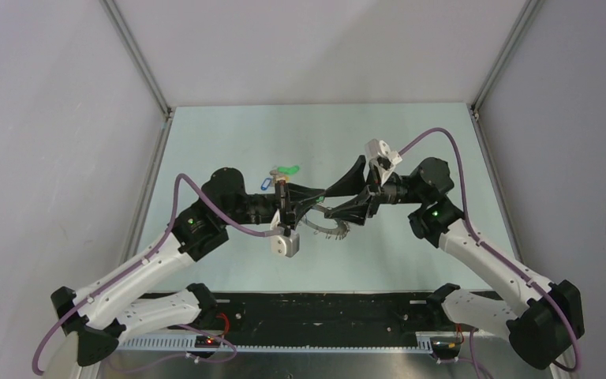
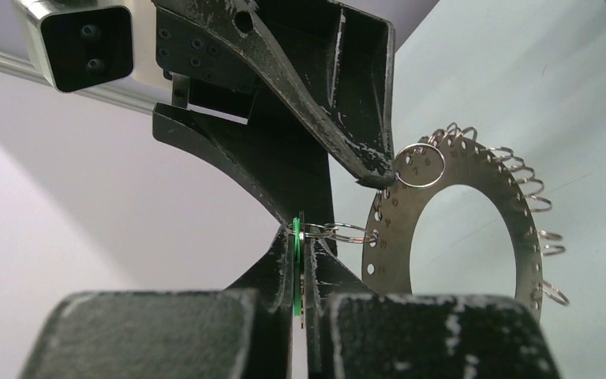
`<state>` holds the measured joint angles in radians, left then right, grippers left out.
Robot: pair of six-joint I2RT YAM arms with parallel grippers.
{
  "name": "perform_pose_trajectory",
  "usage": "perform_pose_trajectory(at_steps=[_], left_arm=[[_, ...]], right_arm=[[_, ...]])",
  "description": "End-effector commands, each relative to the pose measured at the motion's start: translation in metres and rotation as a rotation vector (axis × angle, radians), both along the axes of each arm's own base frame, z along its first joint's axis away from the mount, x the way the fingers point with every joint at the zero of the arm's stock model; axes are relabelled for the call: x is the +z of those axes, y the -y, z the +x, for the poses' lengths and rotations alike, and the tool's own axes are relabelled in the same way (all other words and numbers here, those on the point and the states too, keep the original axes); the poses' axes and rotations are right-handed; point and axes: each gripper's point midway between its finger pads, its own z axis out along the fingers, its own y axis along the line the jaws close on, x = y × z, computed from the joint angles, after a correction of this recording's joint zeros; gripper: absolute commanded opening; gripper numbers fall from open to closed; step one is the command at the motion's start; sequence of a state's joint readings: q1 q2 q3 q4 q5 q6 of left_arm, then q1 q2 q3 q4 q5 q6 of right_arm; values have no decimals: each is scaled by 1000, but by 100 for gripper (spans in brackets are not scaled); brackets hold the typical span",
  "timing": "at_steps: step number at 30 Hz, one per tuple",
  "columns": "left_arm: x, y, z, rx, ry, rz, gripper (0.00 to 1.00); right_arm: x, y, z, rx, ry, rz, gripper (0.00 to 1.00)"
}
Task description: Remove the keys from the keyring
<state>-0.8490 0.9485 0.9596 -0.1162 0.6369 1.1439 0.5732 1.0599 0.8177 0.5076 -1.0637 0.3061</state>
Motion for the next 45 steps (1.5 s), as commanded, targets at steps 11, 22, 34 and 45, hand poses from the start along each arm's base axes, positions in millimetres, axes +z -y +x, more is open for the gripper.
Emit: perform_pose_trajectory(at_steps=[11, 22, 34, 45], left_arm=[[42, -2, -4, -15, 100, -80, 0], [34, -4, 8, 41, 188, -27, 0], [29, -10, 13, 79, 210, -8, 0], [5, -8, 16, 84, 199, 36, 0]], right_arm=[[1, -12, -1, 23, -33, 16, 52], [5, -17, -2, 51, -55, 40, 18], [12, -8, 4, 18, -122, 47, 0], [32, -7, 32, -91, -504, 143, 0]])
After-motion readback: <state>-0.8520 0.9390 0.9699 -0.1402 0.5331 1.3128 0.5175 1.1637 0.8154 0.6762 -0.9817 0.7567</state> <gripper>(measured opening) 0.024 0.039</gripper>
